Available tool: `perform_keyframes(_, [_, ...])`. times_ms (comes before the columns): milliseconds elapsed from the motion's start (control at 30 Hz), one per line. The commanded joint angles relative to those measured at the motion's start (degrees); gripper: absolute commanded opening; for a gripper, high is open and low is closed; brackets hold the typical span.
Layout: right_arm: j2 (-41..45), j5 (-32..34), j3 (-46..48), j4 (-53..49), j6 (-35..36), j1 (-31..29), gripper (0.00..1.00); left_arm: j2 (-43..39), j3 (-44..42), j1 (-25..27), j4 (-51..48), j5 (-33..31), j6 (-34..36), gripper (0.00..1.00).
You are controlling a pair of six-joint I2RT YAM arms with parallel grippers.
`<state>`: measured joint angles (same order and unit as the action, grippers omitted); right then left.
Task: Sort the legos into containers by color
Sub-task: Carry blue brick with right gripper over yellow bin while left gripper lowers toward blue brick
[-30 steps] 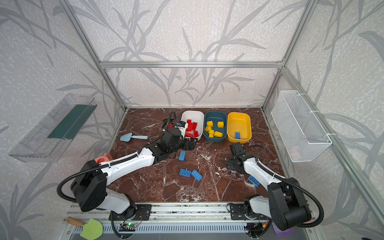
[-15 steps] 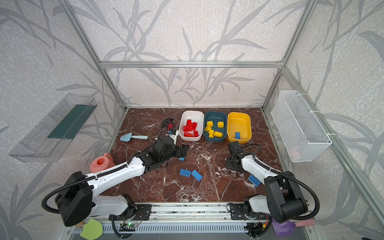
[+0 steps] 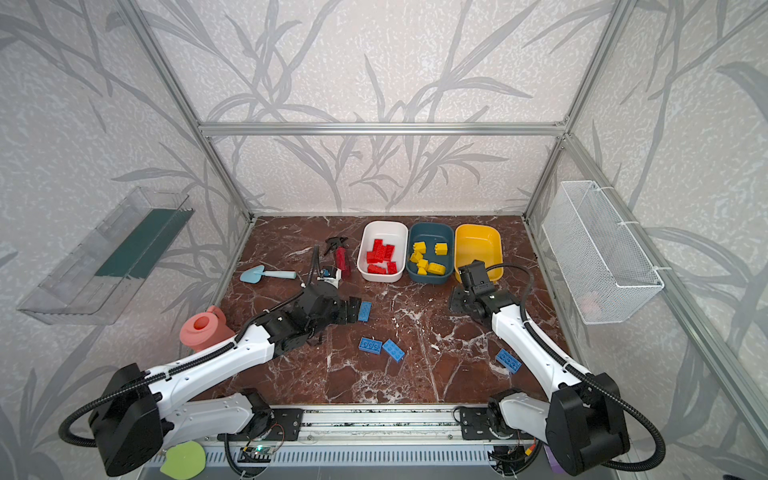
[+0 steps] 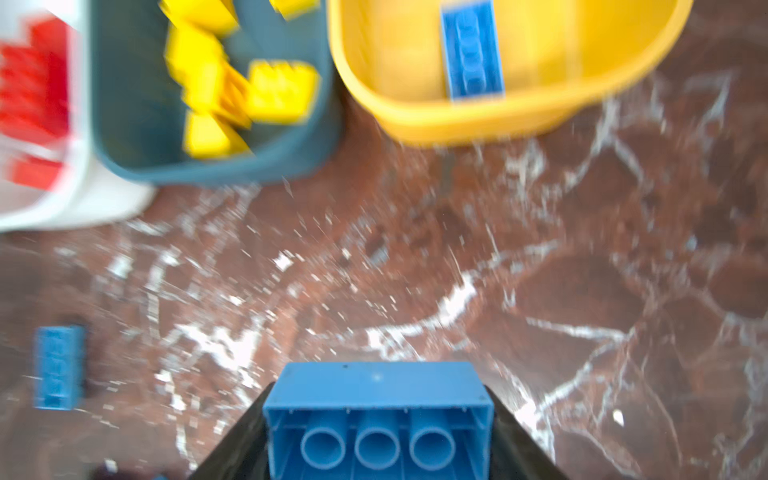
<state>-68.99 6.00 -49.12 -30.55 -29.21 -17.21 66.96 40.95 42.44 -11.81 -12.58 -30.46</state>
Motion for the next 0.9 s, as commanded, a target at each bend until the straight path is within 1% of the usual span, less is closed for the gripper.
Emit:
perform_keyframes(0, [-1.2,1.0,-6.3,-1.5,1.3,0.0,0.52,-1.8,-1.7,0.1,-4.6,-2.6,-2.0,0.90])
perform_keyframes(133, [-5.3,0.0,-13.0,-1.3,1.1,2.5,0.51,-3.2,-3.5,0.1,-5.7,-2.7,-2.8,0.90])
perform_keyframes(267, [-11.8,-2.2,-18.4,-0.8,-0.5,7.1,0.51,-3.9,-4.5,0.1,-6.4,-2.9,-2.9,0.90])
perform_keyframes(400, [-17.0,-0.9,-22.6,0.6,-0.5,10.1,0.51,-4.1,-5.7,0.1,-5.7,-2.5,-3.1,0.90])
perform_keyframes(500, [-22.0,-0.6,-26.8,-0.4,-0.3,11.9,0.51,-3.9,-7.1,0.1,-3.7,-2.5,-3.0,0.89])
perform_keyframes(667, [-29.8,-1.0,-32.4,-1.8,0.4,13.5,0.52,-1.5,-7.8,0.0,-1.6,-3.2,-1.4,0.89])
perform_keyframes(867, [-37.3,1.7,-36.5,-4.5,2.2,14.2,0.52,0.5,-7.8,0.0,0.1,-0.2,-1.4,0.89])
